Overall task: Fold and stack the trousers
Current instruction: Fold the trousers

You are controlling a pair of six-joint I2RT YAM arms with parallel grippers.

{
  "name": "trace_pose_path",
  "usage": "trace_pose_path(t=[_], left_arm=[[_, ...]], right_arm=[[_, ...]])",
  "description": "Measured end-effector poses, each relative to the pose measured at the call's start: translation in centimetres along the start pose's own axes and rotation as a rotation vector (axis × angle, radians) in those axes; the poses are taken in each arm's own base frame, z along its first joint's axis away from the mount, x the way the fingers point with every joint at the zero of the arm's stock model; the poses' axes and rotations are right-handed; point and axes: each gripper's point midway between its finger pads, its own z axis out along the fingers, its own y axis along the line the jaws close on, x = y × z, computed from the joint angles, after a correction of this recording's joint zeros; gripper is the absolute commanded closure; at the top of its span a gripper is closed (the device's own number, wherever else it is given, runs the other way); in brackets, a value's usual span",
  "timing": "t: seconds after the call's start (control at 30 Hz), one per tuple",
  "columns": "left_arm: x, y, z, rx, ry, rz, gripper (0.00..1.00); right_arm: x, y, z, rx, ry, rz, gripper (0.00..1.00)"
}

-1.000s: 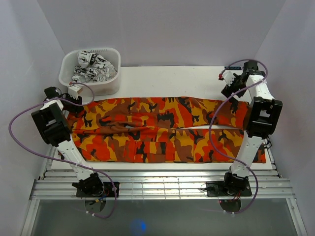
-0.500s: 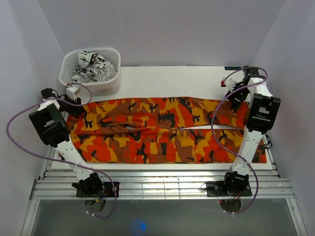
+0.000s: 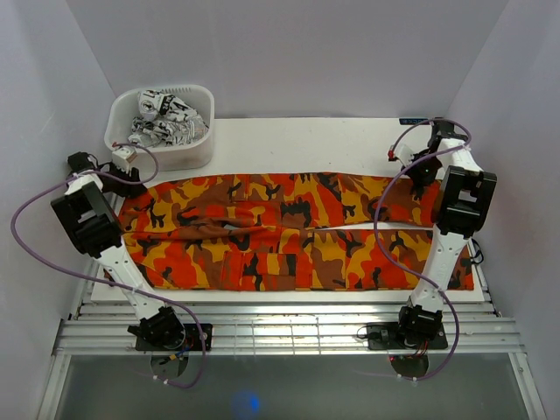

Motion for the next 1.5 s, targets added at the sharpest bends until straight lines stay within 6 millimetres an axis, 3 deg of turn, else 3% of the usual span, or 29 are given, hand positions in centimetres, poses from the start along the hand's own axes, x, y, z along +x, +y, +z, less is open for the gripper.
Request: trace_pose_path(t=[0.17, 0.43, 0.63, 0.93, 1.13, 1.2, 1.27, 1.33, 1.37, 1.5], left_arm=[[0.6, 0.1, 0.9, 0.024, 0.002, 0.000, 0.61], [1.0, -1.8, 0.6, 0.091, 0.021, -0.049, 0.98], [0.1, -2.1, -0.6, 0.102, -0.003, -0.072, 1.00], [-5.0, -2.0, -4.0, 0.056, -0.085, 0.008, 1.00], [-5.1, -2.9, -4.8, 0.052, -0.088, 0.051, 1.00], [-4.9, -3.2, -5.0, 0.053, -0.087, 0.062, 1.00], [-4.5, -3.4, -4.9, 0.057, -0.083, 0.071, 1.00], [-4.2, -3.6, -4.8, 0.062, -0.079, 0.071, 1.00], [-4.0, -3.7, -4.7, 0.064, -0.078, 0.072, 1.00], [-3.8, -3.7, -4.6, 0.064, -0.073, 0.079, 1.00]], right_arm=[[-0.1, 0.0, -0.1, -0.002, 0.006, -0.015, 0.92], [-0.2, 0.6, -0.7, -0.012, -0.002, -0.008, 0.92], [-0.9, 0.0, -3.4, 0.027, -0.042, 0.007, 0.92], [-1.9, -1.8, -8.0, 0.129, -0.091, 0.007, 0.92], [-1.8, -2.1, -9.3, 0.156, -0.108, 0.009, 0.92], [-1.9, -2.2, -9.5, 0.160, -0.109, 0.010, 0.81], [-2.0, -2.1, -9.4, 0.159, -0.101, 0.023, 0.48], [-2.4, -2.1, -8.9, 0.157, -0.098, 0.034, 0.21], [-2.7, -2.3, -8.4, 0.156, -0.100, 0.039, 0.13], [-3.9, -3.6, -5.1, 0.148, -0.113, 0.055, 0.05]])
